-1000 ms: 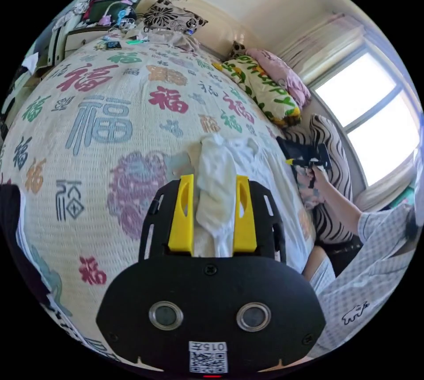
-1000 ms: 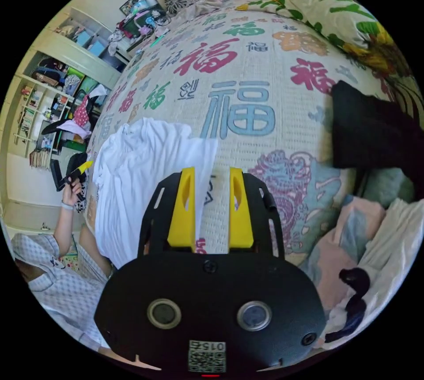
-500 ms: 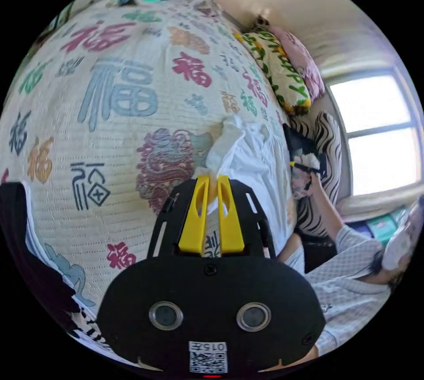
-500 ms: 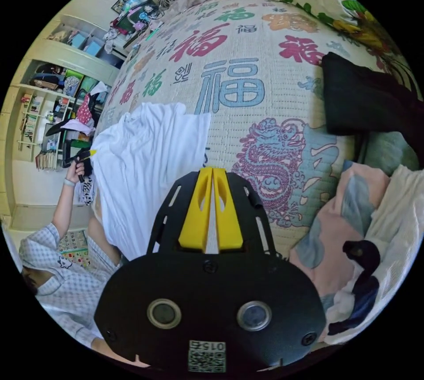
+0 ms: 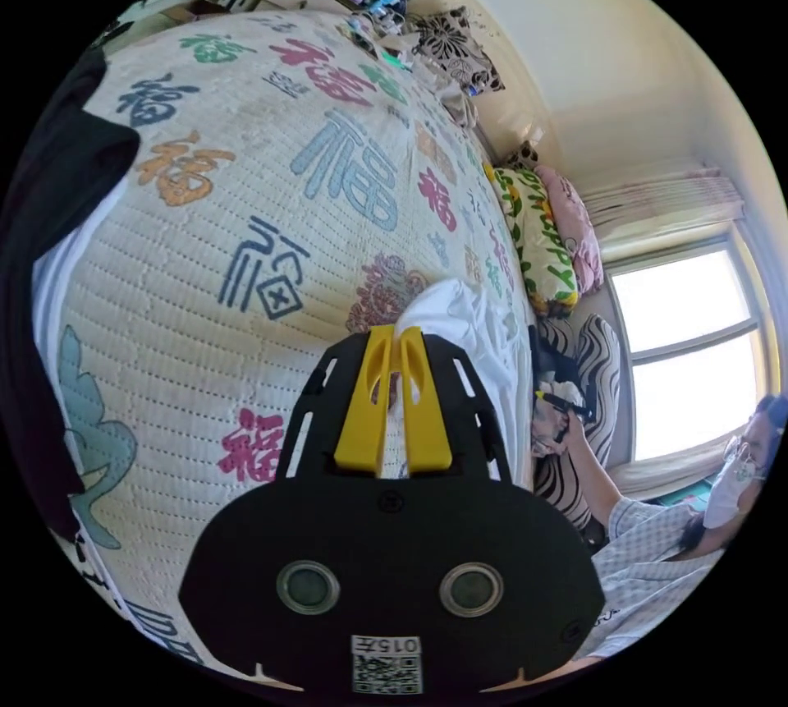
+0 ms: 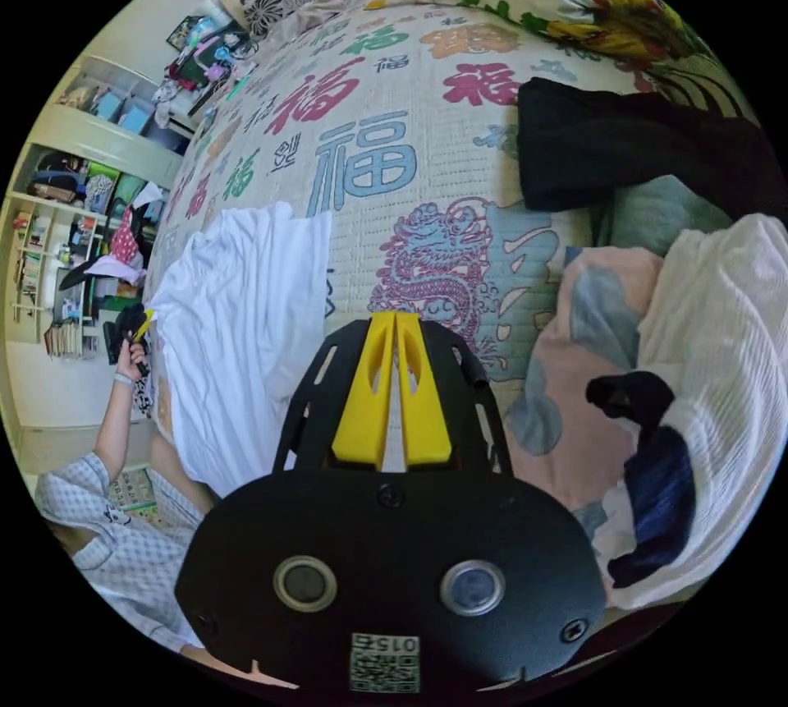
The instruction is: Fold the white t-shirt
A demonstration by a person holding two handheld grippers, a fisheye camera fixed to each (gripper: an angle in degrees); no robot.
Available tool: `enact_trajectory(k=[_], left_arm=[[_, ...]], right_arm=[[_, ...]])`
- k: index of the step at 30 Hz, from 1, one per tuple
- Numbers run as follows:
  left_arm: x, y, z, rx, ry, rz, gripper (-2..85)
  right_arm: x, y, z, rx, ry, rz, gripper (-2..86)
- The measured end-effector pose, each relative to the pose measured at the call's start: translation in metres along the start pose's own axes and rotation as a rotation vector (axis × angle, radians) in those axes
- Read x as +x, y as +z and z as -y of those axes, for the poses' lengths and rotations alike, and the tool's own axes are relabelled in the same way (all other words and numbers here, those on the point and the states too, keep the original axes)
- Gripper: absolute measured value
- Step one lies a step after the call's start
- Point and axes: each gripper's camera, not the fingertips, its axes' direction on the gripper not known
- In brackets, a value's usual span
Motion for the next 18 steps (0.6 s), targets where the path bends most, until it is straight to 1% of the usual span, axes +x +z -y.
enact_trajectory(k=[2, 3, 4, 6, 7, 8, 9, 10, 11, 12, 14, 16, 18], left_arm=[[0.0, -0.001, -0.003, 0.017, 0.002, 0.035, 7.2], [-0.001, 0.001, -0.004, 0.007, 0.0, 0.034, 8.1], [-0.003, 0.008, -0.007, -0.026, -0.009, 0.028, 9.8], [-0.002, 0.024, -0.012, -0.075, 0.007, 0.002, 10.0], [0.0, 0.031, -0.015, -0.072, 0.004, 0.009, 9.0], [0.002, 0.037, -0.015, -0.076, 0.007, 0.011, 6.2], [0.004, 0.041, -0.014, -0.093, 0.018, -0.01, 4.0], [0.007, 0.054, -0.012, -0.169, 0.041, -0.08, 1.3], [0.012, 0.065, -0.009, -0.232, 0.053, -0.099, 0.1], [0.014, 0.068, -0.009, -0.241, 0.06, -0.077, 0.0], [0.024, 0.064, -0.005, -0.216, 0.082, -0.005, -0.4], [0.025, 0.055, -0.003, -0.177, 0.061, 0.009, -0.3], [0.027, 0.047, -0.002, -0.165, 0.048, 0.136, 0.3]], right_arm=[[0.016, -0.005, -0.011, 0.026, 0.013, 0.057, 1.5], [0.021, -0.003, -0.015, 0.032, -0.016, 0.164, 3.0], [0.021, 0.004, -0.016, 0.009, -0.043, 0.277, 5.8], [0.012, 0.022, -0.014, -0.064, -0.088, 0.334, 7.4], [0.0, 0.035, -0.014, -0.122, -0.125, 0.291, 7.3], [-0.006, 0.042, -0.014, -0.147, -0.144, 0.269, 7.1], [-0.014, 0.048, -0.016, -0.147, -0.154, 0.206, 5.2], [-0.021, 0.046, -0.021, -0.122, -0.18, 0.115, 1.7], [-0.024, 0.045, -0.024, -0.114, -0.206, 0.092, 1.3], [-0.025, 0.046, -0.029, -0.133, -0.24, 0.097, 0.6], [-0.017, 0.043, -0.032, -0.168, -0.222, 0.136, 0.1], [0.008, 0.025, -0.044, -0.075, -0.117, 0.173, 0.1], [0.028, 0.013, -0.058, -0.004, -0.03, 0.172, 0.3]])
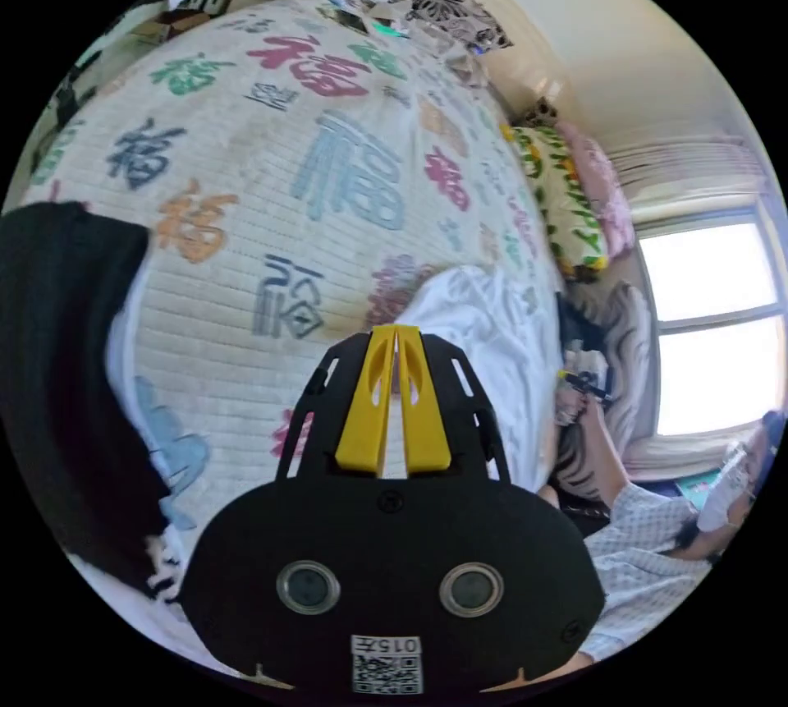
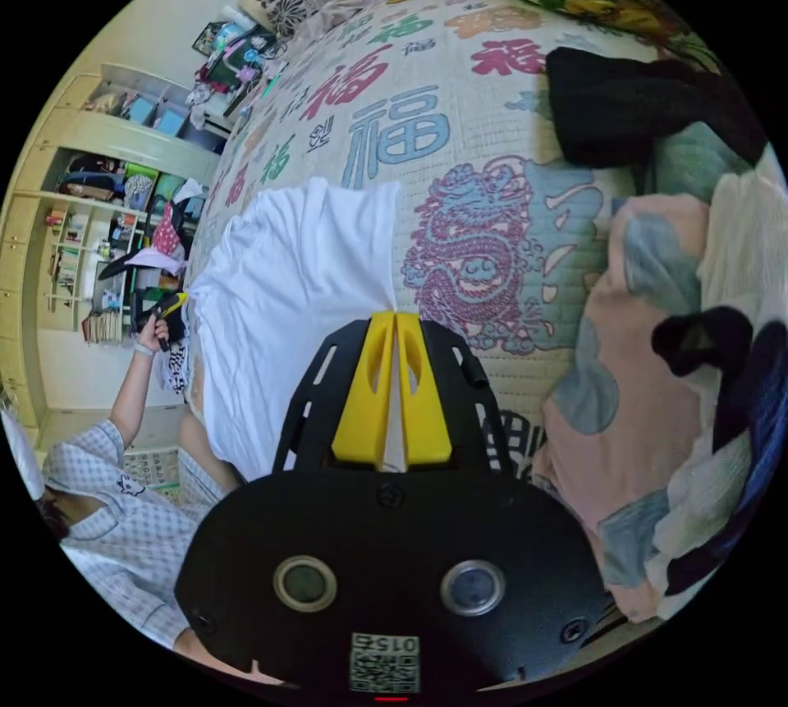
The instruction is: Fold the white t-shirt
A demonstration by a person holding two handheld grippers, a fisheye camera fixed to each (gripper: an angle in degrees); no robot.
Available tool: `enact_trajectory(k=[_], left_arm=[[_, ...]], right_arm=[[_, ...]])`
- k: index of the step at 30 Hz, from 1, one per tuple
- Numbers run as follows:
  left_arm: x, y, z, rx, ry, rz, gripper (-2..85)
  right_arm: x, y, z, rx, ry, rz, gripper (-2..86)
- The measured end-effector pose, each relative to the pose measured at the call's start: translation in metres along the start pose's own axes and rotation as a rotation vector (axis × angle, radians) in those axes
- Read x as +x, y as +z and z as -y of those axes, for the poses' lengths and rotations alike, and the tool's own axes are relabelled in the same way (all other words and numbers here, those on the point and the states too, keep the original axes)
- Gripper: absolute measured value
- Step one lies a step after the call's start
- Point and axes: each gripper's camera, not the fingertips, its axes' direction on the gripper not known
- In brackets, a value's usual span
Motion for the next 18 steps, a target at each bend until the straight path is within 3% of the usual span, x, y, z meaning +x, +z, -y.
enact_trajectory(k=[2, 4, 11, 14, 18], left_arm=[[0.011, -0.002, -0.001, -0.024, -0.017, 0.235, 4.2], [0.043, 0.004, -0.002, -0.003, 0.087, 0.267, 6.3], [0.296, 0.166, 0.002, -0.205, 0.786, -0.013, 9.7], [0.393, 0.265, -0.013, -0.292, 0.957, -0.007, 9.6], [0.459, 0.371, -0.031, -0.427, 0.991, 0.004, 9.1]], right_arm=[[0.014, -0.004, -0.013, 0.0, 0.042, 0.019, 1.0], [0.026, 0.001, -0.03, -0.021, 0.066, 0.106, 3.7], [0.025, 0.006, -0.058, 0.042, 0.009, 0.092, 6.8], [0.017, 0.005, -0.059, 0.11, -0.018, 0.127, 6.9], [0.006, 0.021, -0.055, 0.088, -0.005, 0.123, 4.2]])
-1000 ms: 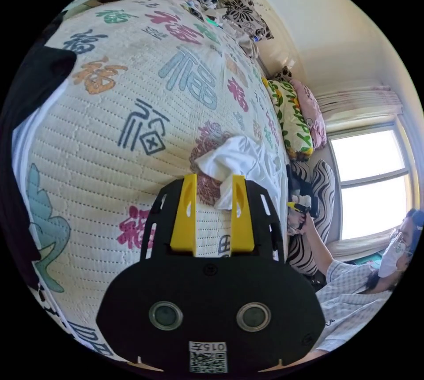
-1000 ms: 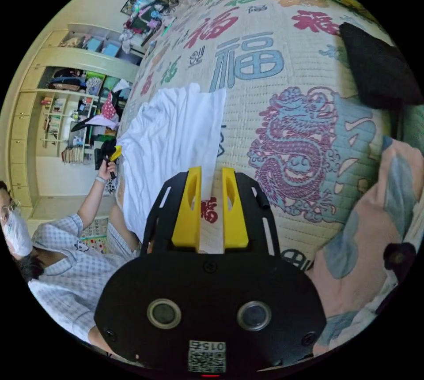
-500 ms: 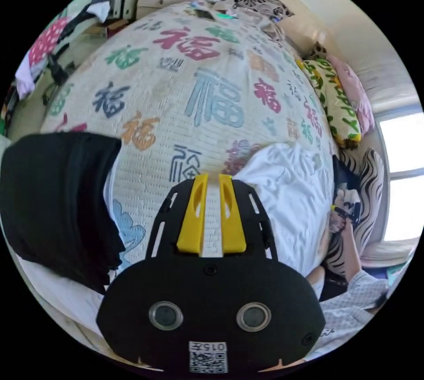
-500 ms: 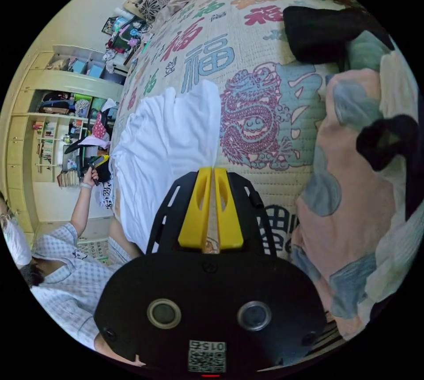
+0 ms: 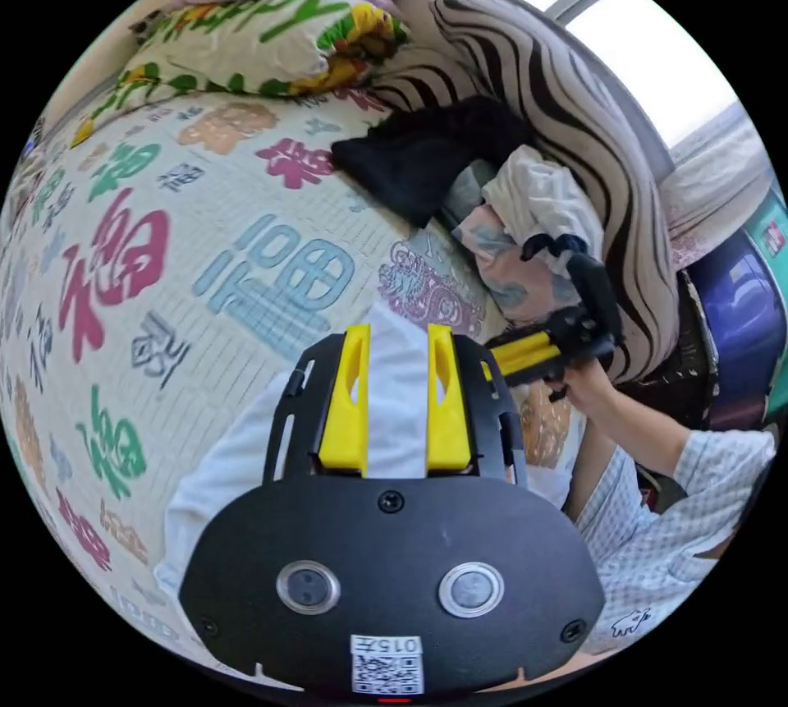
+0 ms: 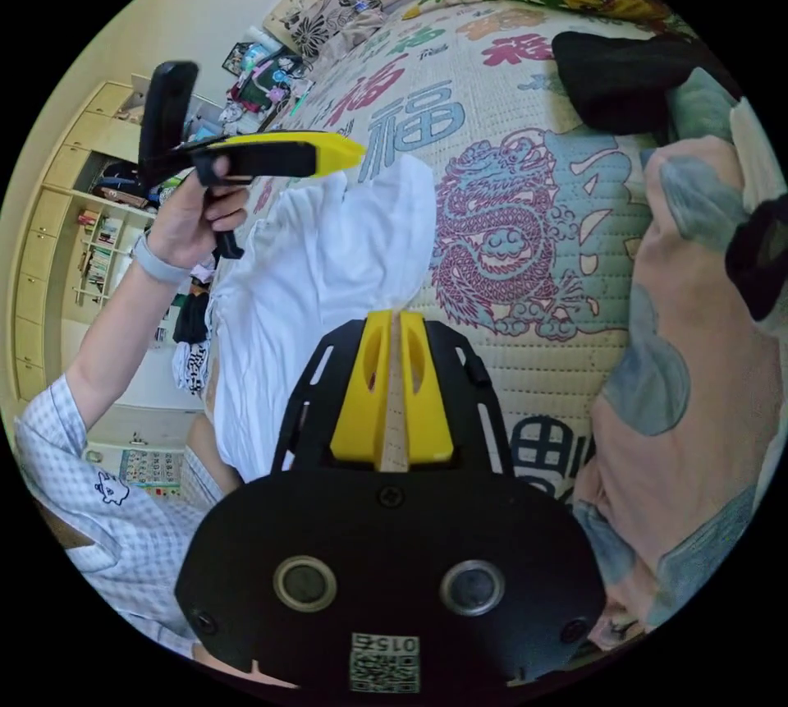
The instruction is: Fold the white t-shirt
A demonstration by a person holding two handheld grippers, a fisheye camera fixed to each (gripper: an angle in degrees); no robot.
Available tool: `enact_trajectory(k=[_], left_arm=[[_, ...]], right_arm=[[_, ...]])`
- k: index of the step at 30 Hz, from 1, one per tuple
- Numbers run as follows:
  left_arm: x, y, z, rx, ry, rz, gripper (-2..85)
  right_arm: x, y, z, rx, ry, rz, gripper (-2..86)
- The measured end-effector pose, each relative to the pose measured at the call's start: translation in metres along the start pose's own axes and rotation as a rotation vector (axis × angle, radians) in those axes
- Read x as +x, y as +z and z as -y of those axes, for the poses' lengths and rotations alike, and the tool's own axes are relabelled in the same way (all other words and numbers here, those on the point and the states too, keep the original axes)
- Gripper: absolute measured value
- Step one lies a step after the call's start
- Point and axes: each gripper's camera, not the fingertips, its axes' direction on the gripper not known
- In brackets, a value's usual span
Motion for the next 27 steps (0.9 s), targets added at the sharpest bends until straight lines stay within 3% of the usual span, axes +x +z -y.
enact_trajectory(k=[4, 9, 13, 18, 23, 27], left_arm=[[0.022, 0.079, 0.033, -0.242, 0.01, 0.133, 2.9], [0.059, 0.083, 0.042, -0.106, 0.122, 0.065, 1.2], [0.073, 0.117, 0.038, -0.17, 0.138, 0.195, 3.7], [0.072, 0.083, 0.015, 0.059, 0.095, 0.241, 6.4], [0.072, 0.019, -0.015, 0.222, 0.115, 0.144, 6.9], [0.065, -0.024, -0.079, 0.343, 0.099, -0.018, 6.9]], right_arm=[[-0.002, -0.001, -0.013, 0.049, 0.0, 0.078, 0.3], [0.003, -0.019, -0.043, 0.216, 0.073, 0.133, -0.3], [0.005, -0.01, -0.055, 0.224, 0.165, 0.111, -0.4], [-0.006, -0.004, -0.065, 0.211, 0.214, 0.088, 0.5], [-0.057, 0.002, -0.037, 0.233, 0.006, 0.097, 6.7], [-0.094, 0.056, 0.011, -0.045, -0.045, 0.115, 2.9]])
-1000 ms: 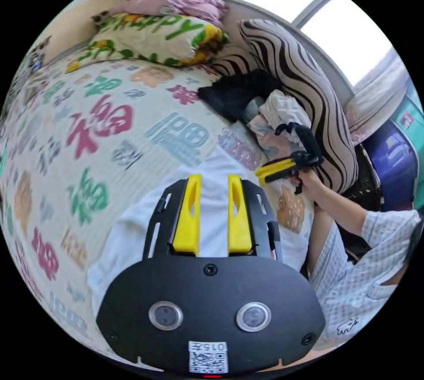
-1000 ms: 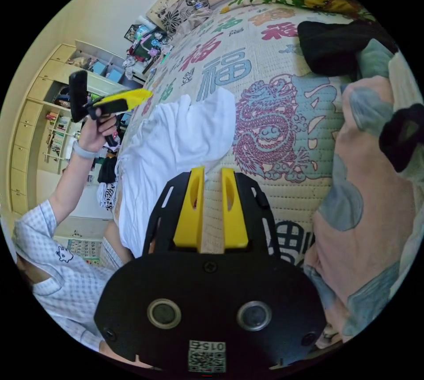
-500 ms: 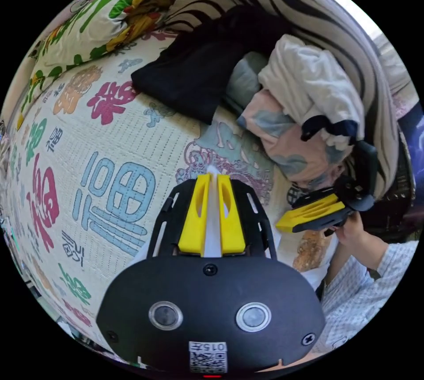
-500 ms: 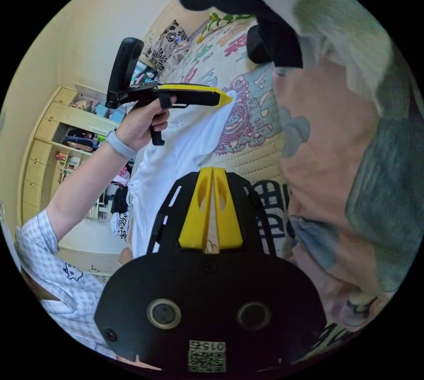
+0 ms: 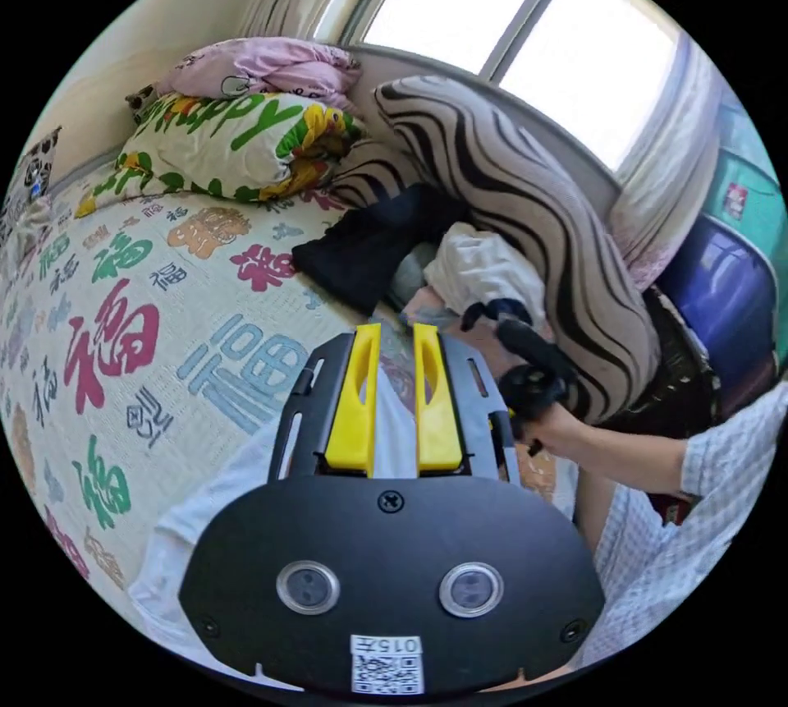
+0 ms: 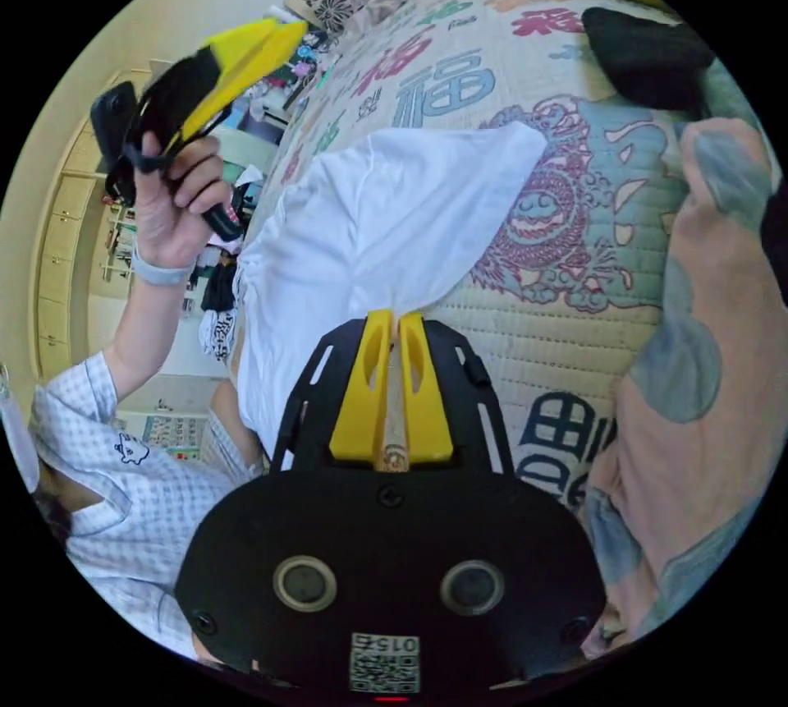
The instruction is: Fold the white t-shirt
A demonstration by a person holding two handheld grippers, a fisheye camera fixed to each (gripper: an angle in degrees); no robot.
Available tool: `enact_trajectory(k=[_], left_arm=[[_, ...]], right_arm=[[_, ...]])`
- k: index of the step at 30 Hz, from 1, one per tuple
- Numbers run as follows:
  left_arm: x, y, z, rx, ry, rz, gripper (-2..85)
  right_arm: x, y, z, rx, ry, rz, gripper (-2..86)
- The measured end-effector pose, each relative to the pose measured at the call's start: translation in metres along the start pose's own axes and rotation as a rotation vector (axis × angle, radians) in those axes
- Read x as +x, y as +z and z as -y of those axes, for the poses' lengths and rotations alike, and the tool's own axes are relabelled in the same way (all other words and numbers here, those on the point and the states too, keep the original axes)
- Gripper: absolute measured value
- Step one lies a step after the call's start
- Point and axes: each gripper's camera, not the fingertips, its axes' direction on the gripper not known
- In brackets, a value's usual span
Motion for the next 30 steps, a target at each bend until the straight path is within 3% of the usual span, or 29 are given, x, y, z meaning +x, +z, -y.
enact_trajectory(k=[3, 6, 10, 14, 17, 21, 26, 30], left_arm=[[-0.008, -0.067, -0.072, 0.052, -0.062, -0.042, 6.9], [-0.029, -0.155, -0.173, 0.123, -0.276, 0.057, 6.9], [-0.048, -0.287, -0.346, 0.267, -0.718, 0.294, 7.9], [-0.044, -0.364, -0.479, 0.352, -1.055, 0.487, 8.5], [-0.055, -0.371, -0.513, 0.422, -1.098, 0.369, 9.4], [-0.073, -0.361, -0.503, 0.467, -1.015, 0.352, 11.0], [-0.104, -0.347, -0.491, 0.442, -0.985, 0.303, 8.3], [-0.101, -0.349, -0.498, 0.447, -0.975, 0.284, 3.8]], right_arm=[[-0.021, 0.006, 0.001, -0.025, 0.029, -0.06, 0.6], [-0.028, -0.004, -0.009, 0.031, 0.12, -0.033, 0.4], [-0.049, -0.009, -0.019, 0.072, 0.242, -0.154, 1.5], [-0.129, 0.01, 0.005, 0.095, 0.095, -0.16, 3.0], [-0.226, 0.07, 0.052, -0.019, -0.127, -0.117, 5.1], [-0.372, 0.192, 0.122, -0.219, -0.422, 0.021, 8.2], [-0.525, 0.331, 0.185, -0.373, -0.636, 0.001, 9.7], [-0.604, 0.454, 0.215, -0.557, -0.703, -0.17, 9.1]])
